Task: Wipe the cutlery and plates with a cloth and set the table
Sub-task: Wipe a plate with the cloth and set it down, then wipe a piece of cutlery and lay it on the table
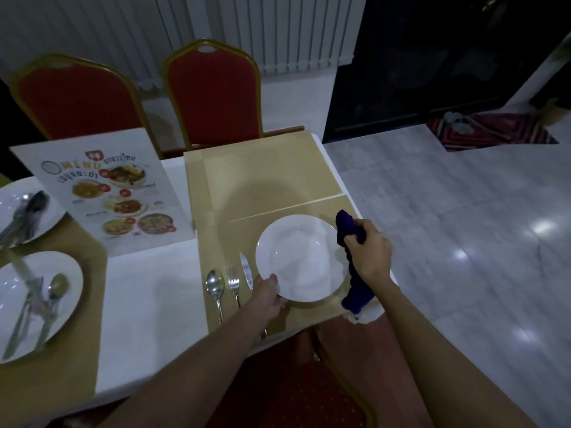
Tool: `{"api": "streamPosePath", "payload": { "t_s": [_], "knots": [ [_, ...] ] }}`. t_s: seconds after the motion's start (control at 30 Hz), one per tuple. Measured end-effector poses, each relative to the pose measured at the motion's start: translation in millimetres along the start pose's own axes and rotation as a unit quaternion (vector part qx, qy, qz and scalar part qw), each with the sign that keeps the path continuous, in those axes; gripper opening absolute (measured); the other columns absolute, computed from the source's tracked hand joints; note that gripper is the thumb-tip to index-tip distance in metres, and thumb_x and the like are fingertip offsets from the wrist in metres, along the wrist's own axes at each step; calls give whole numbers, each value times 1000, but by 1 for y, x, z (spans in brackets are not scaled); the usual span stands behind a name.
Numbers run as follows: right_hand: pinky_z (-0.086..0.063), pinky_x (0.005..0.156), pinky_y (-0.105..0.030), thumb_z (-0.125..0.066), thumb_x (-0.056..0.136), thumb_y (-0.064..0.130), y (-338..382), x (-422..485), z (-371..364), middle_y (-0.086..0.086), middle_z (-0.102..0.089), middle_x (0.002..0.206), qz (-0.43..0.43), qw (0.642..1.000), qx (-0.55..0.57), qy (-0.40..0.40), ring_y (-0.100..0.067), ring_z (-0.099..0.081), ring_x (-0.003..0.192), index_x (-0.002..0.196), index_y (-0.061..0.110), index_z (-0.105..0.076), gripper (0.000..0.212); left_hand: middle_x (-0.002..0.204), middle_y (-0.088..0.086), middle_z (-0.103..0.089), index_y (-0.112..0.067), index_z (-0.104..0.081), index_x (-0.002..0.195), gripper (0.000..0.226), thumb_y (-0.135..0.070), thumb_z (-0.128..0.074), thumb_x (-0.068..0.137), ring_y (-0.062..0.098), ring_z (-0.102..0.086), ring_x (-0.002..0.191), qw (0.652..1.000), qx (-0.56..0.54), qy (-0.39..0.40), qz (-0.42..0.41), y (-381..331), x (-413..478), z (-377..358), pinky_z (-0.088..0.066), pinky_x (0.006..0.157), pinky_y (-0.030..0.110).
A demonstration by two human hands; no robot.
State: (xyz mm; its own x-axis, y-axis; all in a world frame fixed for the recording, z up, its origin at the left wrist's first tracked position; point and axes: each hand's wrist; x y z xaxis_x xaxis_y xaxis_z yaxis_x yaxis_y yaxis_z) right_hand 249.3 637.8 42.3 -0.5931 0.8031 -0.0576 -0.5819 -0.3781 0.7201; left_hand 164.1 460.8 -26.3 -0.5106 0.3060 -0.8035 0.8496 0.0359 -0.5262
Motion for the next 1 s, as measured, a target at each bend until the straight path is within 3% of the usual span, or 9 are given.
{"api": "streamPosePath", "payload": {
  "t_s": [0.13,0.27,0.37,0.43,0.5,0.6,0.7,0.77,1.0],
  "knots": [
    [-49,60,-30,-56,91,13,4,-4,-15,6,-62,77,12,999,-5,30,-14,-59,66,129,19,-59,39,131,10,-58,-5,-47,135,32,-9,-43,103,30,-58,109,999,24,18,-16,0,0,10,-52,91,43],
    [-41,54,-25,-56,92,14,19,-10,-40,7,-62,79,23,998,2,51,-8,-57,65,129,19,-59,37,129,8,-58,-18,-43,141,45,-21,-49,97,21,-60,93,973,204,-26,-108,-8,-9,36,-50,68,31],
    [-42,55,-24,-54,93,14,51,-24,-72,9,-62,74,46,994,28,96,-9,-58,64,119,16,-63,27,140,-3,-48,-22,-43,144,47,-20,-48,98,23,-57,119,944,229,-84,-221,-32,-14,87,-50,98,40],
    [-47,60,-27,-58,96,24,77,-37,-100,8,-67,76,77,986,40,141,-13,-61,66,115,17,-64,21,134,-1,-56,-23,-52,136,38,-17,-49,99,22,-58,119,926,211,-127,-287,-55,-18,130,-49,102,46],
    [-50,76,-31,-68,91,37,103,-51,-124,10,-67,96,109,975,40,192,-13,-63,85,120,24,-62,33,123,2,-63,-21,-58,127,29,-16,-48,100,23,-61,112,908,204,-188,-313,-79,-17,174,-51,98,46],
    [-49,78,-32,-71,88,24,144,-78,-166,6,-65,102,177,949,18,262,-19,-64,95,123,22,-63,36,114,10,-67,-18,-62,114,21,-16,-48,99,34,-63,104,876,199,-304,-316,-118,-25,245,-51,93,47],
    [-50,65,-26,-65,89,19,180,-104,-206,9,-68,95,207,934,11,290,-13,-65,75,118,31,-64,32,111,20,-68,-2,-66,110,20,-9,-54,95,38,-61,106,820,247,-418,-303,-151,-27,319,-45,94,41],
    [-54,63,-31,-65,89,21,194,-115,-227,8,-70,87,206,934,7,291,-9,-64,62,121,32,-63,34,108,24,-67,1,-67,107,21,-11,-55,95,42,-61,105,798,287,-455,-273,-169,-24,362,-45,92,44],
    [-57,67,-33,-66,87,25,213,-140,-271,5,-71,97,195,938,-38,284,-13,-66,68,130,30,-60,44,91,15,-70,-6,-75,87,41,-37,-49,93,34,-63,91,786,434,-411,-156,-200,17,440,-51,76,38]
  ]
}}
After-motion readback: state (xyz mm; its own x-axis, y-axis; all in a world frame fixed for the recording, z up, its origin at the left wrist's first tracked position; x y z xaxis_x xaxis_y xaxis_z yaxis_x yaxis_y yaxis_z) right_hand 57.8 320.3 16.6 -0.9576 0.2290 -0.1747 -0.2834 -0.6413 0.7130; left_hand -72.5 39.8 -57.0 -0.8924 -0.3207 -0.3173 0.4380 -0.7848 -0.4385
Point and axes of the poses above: each hand's wrist, its own x-axis towards the middle knuckle, its own z-axis out of the back of the hand, y = z × x
